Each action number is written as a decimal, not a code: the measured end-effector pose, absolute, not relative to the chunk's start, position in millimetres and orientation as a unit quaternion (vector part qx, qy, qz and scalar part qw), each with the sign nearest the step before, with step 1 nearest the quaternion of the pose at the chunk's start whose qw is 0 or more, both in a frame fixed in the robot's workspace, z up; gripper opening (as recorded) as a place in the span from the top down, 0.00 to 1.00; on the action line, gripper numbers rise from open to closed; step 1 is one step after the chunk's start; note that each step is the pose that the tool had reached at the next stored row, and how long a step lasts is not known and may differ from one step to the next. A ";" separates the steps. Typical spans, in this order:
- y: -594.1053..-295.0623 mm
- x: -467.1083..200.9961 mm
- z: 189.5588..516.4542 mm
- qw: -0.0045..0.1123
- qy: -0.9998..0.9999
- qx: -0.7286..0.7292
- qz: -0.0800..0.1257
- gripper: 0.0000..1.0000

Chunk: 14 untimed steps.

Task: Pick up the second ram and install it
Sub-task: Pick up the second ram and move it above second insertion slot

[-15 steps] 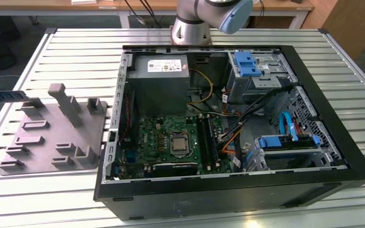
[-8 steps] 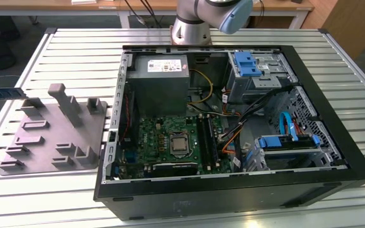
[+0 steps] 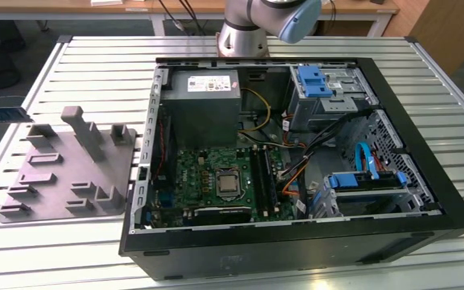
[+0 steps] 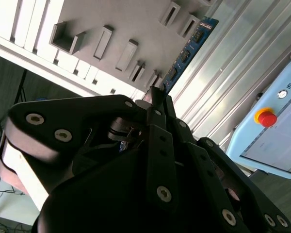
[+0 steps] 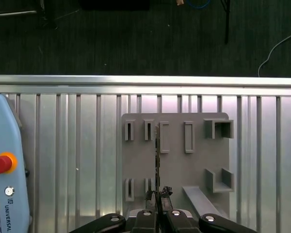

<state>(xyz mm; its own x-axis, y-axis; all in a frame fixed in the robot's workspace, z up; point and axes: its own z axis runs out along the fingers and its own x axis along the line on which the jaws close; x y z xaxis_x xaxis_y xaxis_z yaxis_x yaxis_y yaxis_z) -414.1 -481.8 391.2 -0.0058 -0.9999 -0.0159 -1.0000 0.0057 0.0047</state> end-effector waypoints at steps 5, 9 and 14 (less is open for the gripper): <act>-481.8 -414.1 395.6 0.004 0.709 -0.705 0.007 0.86; -481.8 -414.1 398.7 0.004 0.709 -0.705 0.007 0.86; -481.8 -414.1 402.7 0.004 0.709 -0.705 0.007 0.86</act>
